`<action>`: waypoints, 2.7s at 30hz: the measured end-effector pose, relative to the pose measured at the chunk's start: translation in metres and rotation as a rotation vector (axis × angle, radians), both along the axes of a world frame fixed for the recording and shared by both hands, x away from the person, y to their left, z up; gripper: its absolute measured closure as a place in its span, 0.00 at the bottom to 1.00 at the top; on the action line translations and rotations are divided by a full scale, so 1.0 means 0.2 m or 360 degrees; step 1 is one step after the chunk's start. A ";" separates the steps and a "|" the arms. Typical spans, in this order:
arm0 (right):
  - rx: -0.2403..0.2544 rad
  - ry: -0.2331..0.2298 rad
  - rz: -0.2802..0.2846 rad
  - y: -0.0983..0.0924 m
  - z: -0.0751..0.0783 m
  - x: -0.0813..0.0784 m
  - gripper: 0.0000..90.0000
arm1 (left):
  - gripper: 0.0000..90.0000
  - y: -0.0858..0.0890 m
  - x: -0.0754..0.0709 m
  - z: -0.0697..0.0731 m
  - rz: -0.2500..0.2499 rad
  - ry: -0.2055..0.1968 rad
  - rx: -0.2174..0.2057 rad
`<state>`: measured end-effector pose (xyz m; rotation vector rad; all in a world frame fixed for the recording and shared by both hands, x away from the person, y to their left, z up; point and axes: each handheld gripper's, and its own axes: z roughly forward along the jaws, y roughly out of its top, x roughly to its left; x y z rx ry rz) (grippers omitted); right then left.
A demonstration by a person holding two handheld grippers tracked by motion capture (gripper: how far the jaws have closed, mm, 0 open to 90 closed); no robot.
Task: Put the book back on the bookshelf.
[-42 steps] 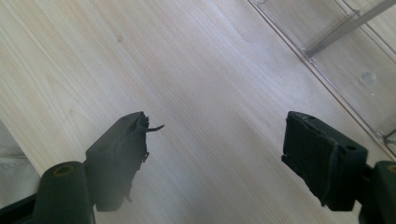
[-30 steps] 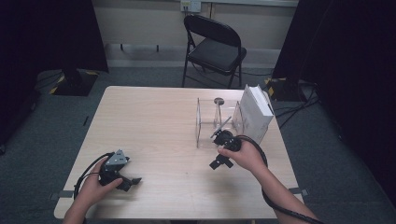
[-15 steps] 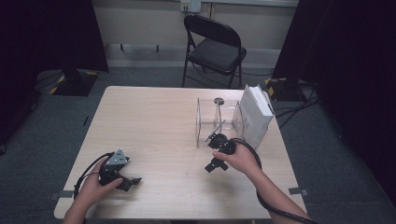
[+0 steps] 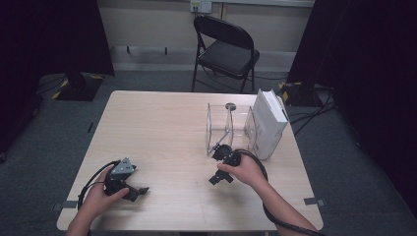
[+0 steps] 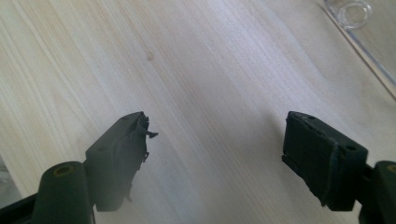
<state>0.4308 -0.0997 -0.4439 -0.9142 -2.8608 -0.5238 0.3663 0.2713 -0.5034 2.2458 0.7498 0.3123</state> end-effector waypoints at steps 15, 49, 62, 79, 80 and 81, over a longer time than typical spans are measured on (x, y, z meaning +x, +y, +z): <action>0.0049 -0.0064 0.0070 0.08 -0.11 -0.02 0.22 | 0.00 0.00 0.00 0.00 0.0001 0.0000 -0.0003; 0.0278 -0.0518 0.0163 0.04 -0.21 -0.16 0.14 | 0.00 0.00 0.00 0.00 0.0001 0.0000 -0.0002; 0.0368 -0.0567 0.0141 0.01 -0.23 -0.18 0.13 | 0.00 0.00 0.00 0.00 0.0002 -0.0001 -0.0003; 0.0450 -0.0609 0.0104 -0.01 -0.26 -0.19 0.13 | 0.00 0.00 0.00 0.00 0.0002 -0.0001 -0.0003; 0.0453 -0.0614 0.0103 -0.01 -0.26 -0.20 0.13 | 0.00 0.00 0.00 0.00 0.0004 0.0000 -0.0004; 0.0456 -0.0619 0.0095 -0.01 -0.26 -0.20 0.13 | 0.00 0.00 0.00 0.00 0.0005 0.0000 -0.0004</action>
